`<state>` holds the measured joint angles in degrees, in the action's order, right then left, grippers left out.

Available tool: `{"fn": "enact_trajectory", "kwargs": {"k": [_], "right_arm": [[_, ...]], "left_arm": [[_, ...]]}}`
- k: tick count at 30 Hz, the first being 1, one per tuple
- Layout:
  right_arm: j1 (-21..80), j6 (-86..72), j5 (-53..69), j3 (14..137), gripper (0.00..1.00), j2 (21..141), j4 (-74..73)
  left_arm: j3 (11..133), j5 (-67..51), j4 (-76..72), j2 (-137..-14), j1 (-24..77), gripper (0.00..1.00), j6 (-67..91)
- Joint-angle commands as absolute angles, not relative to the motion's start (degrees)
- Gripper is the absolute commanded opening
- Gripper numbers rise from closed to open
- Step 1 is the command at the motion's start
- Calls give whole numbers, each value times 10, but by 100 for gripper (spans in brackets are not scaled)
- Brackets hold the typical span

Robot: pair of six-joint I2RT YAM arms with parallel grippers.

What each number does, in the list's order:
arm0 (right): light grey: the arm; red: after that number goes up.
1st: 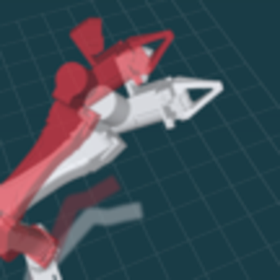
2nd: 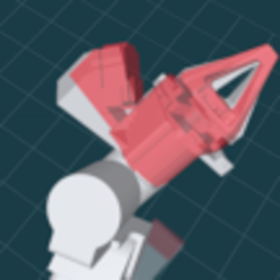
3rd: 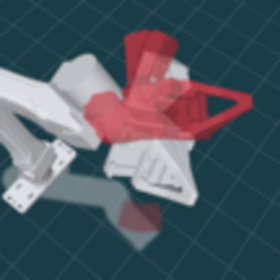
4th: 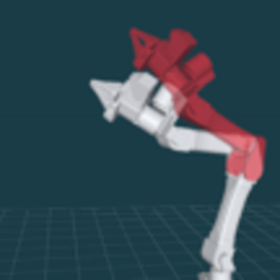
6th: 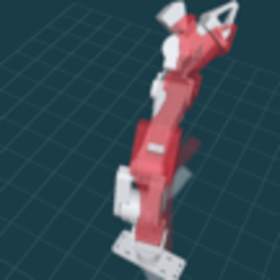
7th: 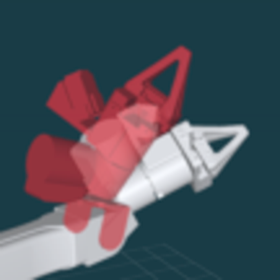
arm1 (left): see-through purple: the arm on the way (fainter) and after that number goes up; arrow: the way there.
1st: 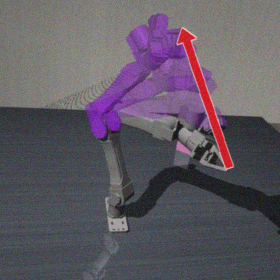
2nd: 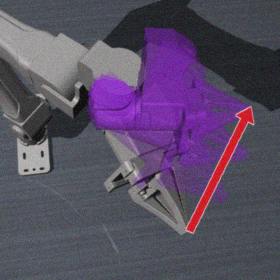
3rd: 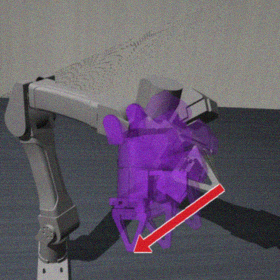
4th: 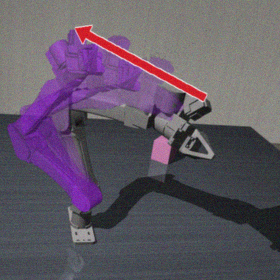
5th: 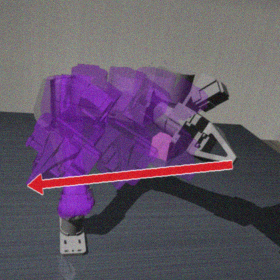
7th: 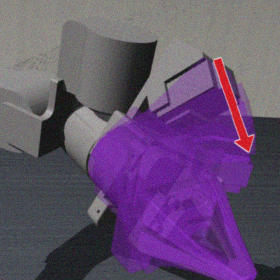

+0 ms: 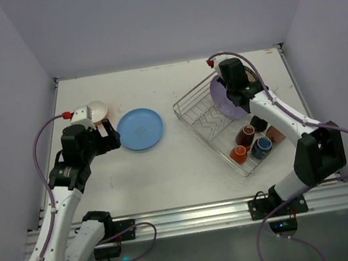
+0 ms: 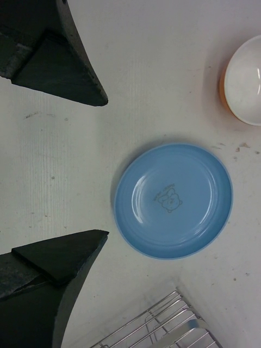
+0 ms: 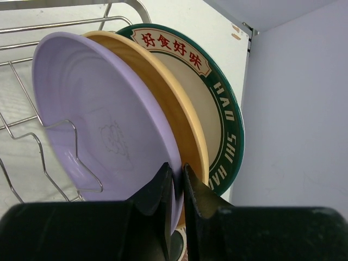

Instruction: Unload the mixed dishes from the dish rack

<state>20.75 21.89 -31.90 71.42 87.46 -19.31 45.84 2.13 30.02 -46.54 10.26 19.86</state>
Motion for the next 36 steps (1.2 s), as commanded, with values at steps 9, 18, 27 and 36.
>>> {"fn": "enact_trajectory", "kwargs": {"k": [9,18,27,36], "right_arm": [[224,281,-339,667,0,812,-57],[242,285,-382,679,0,769,-57],[243,184,-346,731,0,723,-164],[243,17,-224,787,0,678,-284]], "left_arm": [[460,13,274,-464,109,100,180],[460,19,276,-461,109,100,181],[477,48,284,-450,109,100,189],[568,-73,239,-474,109,100,254]]}}
